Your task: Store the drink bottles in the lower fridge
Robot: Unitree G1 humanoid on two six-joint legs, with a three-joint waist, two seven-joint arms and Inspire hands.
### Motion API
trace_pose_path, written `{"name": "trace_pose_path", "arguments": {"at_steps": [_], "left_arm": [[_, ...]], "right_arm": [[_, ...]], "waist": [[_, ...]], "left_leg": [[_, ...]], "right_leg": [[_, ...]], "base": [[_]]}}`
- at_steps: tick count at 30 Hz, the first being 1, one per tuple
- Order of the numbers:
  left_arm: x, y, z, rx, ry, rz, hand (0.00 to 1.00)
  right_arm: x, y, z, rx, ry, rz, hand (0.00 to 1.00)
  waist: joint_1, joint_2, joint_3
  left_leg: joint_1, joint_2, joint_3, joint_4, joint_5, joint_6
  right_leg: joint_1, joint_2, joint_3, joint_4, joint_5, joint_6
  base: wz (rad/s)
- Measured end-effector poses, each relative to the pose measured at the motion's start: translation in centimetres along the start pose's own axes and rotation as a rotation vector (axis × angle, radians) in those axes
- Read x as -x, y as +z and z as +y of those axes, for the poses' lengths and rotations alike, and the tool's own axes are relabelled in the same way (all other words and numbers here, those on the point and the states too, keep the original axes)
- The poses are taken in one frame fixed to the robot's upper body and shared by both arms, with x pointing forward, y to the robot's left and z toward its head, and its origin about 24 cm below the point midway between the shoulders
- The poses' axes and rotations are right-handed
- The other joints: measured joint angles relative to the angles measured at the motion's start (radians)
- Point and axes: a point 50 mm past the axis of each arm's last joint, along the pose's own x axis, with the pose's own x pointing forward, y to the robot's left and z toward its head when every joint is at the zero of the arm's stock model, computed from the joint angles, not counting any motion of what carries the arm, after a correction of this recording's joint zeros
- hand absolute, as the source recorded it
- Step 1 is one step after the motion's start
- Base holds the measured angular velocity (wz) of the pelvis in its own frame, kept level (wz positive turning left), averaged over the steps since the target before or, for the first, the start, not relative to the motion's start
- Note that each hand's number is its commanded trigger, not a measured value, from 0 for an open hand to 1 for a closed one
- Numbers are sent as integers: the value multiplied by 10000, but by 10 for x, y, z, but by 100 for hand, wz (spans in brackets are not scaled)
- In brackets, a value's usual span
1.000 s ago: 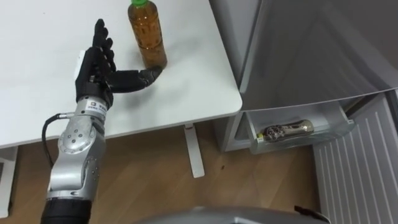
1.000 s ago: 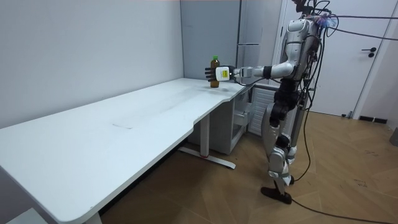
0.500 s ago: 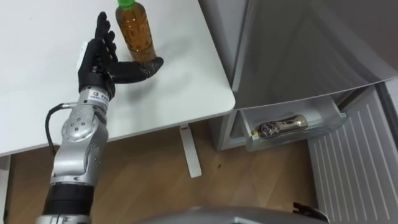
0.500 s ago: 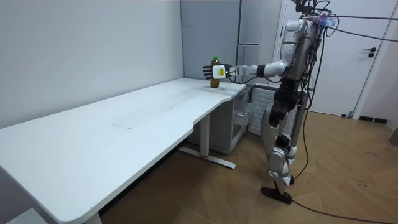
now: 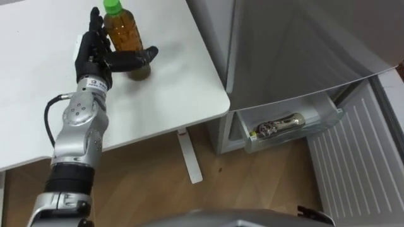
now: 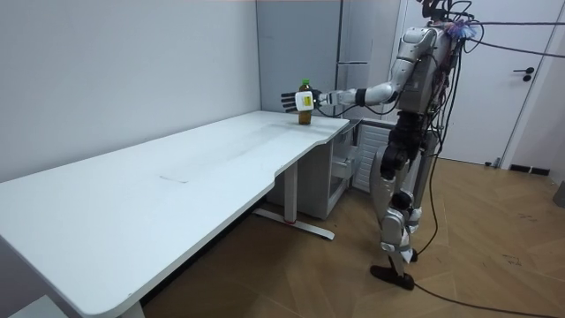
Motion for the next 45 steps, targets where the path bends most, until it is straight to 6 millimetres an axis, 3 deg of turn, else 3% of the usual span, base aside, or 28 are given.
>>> {"name": "trace_pose_path", "arguments": {"at_steps": [11,17,23,35,36,38,45], "left_arm": [[-3,0,22,449,1210,126,0],[-14,19,24,355,1244,-385,0],[-21,25,30,1314,1571,-374,0],[-25,18,32,1766,1624,110,0],[-25,17,32,1774,1544,163,22],[-25,16,31,1773,1418,331,100],[-25,9,31,2172,1260,733,100]], "right_arm": [[1,-9,-3,406,-60,471,0],[5,-31,-6,740,-167,1257,0],[7,-40,-8,610,-194,1551,0],[8,-45,-8,828,-139,2146,0],[8,-44,-7,954,-100,2164,0],[8,-45,-7,1070,-54,2247,0],[8,-47,-4,1047,77,2405,0]], "waist": [[50,-10,0],[-113,-84,41],[-204,-112,42],[-242,-199,-21],[-248,-204,-35],[-250,-211,-38],[-246,-199,-49]], "left_leg": [[175,50,404,-58,0,-1],[166,57,507,-59,0,-1],[291,78,690,-173,0,-1],[309,91,922,-199,0,-1],[283,91,923,-198,-1,-1],[263,92,921,-198,0,-1],[268,96,904,-197,0,-1]], "right_leg": [[-20,88,487,9,39,-4],[-17,85,508,21,49,-16],[-23,132,746,59,50,-14],[-254,167,1048,327,62,7],[-293,164,1046,336,62,7],[-327,162,1039,339,75,12],[-377,164,1026,359,104,21]], "base": [[-12],[-1],[-13],[-7],[0],[0],[0]]}}
